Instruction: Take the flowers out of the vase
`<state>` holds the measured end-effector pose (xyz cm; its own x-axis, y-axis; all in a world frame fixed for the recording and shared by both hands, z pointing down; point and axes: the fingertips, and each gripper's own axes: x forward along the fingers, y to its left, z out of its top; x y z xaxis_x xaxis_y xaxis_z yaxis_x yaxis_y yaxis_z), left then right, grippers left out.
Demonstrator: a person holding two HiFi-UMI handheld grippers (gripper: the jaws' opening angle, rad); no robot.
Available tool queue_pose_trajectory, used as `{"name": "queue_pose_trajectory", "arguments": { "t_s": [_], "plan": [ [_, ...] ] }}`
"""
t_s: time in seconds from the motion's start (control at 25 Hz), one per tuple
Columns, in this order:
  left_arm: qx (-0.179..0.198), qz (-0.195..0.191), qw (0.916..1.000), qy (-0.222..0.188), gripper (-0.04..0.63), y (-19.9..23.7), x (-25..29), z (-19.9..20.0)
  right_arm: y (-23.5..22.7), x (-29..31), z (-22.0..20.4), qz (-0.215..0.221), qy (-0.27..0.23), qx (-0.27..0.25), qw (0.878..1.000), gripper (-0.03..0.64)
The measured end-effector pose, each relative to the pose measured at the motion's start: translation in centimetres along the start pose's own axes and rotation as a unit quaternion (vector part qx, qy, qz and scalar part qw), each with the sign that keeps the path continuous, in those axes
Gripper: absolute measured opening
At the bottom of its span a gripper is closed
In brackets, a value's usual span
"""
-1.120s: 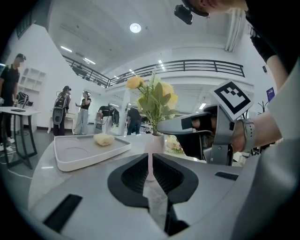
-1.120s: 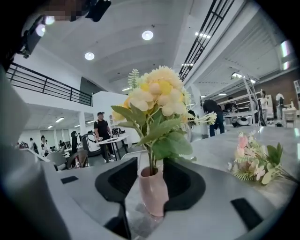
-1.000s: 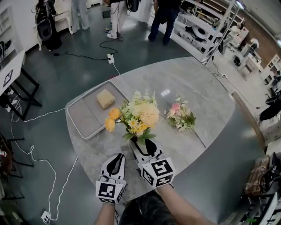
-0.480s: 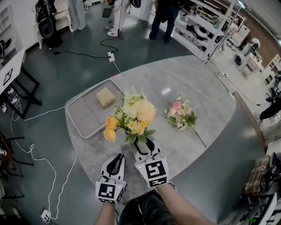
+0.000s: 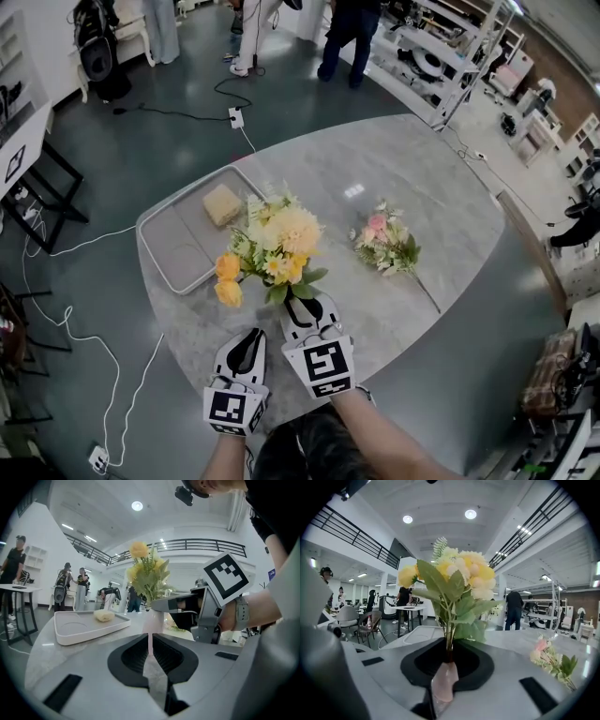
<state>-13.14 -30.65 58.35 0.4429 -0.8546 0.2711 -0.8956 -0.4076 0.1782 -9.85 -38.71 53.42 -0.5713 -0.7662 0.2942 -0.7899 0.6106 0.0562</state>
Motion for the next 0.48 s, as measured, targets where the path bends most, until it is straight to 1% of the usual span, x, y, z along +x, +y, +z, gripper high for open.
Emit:
{"name": "queue_pose_trajectory", "arguments": {
  "t_s": [0.28, 0.48],
  "plan": [
    [-0.002, 0.003, 1.0, -0.001, 0.025, 0.4, -0.1, 0.1, -0.1, -0.4, 0.2, 0.017, -0.02, 0.017, 1.0, 0.035],
    [0.0, 0.002, 1.0, -0.007, 0.025, 0.6, -0.4, 0.7, -0.1, -0.9, 0.9, 0.026, -0.041, 0.033, 0.998, 0.032]
  ]
}}
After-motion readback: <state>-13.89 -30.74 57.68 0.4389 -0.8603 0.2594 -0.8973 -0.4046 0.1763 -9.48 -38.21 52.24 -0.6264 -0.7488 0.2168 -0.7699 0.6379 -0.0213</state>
